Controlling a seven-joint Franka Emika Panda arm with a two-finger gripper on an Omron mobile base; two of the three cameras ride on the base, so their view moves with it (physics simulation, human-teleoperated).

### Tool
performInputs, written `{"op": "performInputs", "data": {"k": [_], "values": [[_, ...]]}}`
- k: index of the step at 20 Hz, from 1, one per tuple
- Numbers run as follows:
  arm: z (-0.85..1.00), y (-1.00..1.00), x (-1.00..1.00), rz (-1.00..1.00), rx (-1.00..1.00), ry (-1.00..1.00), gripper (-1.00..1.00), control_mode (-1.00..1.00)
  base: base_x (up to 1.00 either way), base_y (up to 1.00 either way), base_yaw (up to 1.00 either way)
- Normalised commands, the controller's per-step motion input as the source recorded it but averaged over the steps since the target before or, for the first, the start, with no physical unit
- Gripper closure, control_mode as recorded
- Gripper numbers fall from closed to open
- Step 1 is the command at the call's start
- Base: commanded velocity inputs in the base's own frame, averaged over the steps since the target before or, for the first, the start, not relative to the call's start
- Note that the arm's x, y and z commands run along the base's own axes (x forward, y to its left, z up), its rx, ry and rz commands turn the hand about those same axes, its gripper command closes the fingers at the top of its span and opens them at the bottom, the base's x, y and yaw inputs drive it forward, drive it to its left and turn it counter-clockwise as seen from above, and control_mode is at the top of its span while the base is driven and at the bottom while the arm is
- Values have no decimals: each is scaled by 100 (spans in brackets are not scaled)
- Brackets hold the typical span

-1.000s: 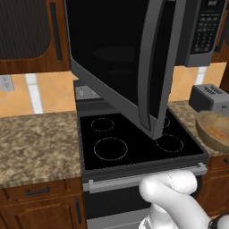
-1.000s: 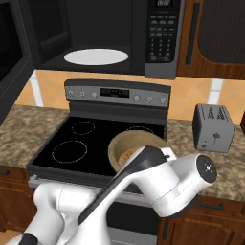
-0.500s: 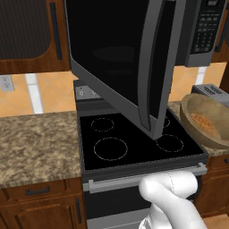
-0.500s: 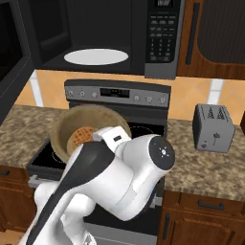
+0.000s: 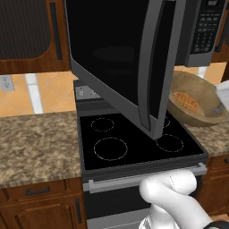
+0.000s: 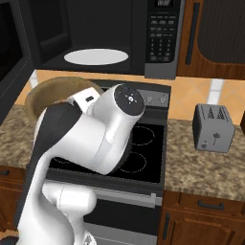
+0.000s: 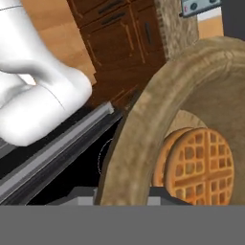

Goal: Open the microwave, place the bowl with waffle inside the microwave, then close the microwave door and turn it on.

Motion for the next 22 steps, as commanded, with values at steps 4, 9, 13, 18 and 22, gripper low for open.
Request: {"op": "performInputs", "data": {"k": [4,9,13,18,22], "values": [[3,40,94,-38,0,-13,100,-100,0,0,0],[31,52,62,-34,4,-15,100,-100,0,0,0],[65,14,82,-10,0,-5,100,-100,0,0,0],[74,0,86,0,0,2,100,-100,0,0,0],[59,10,80,0,0,5,100,-100,0,0,0]]}}
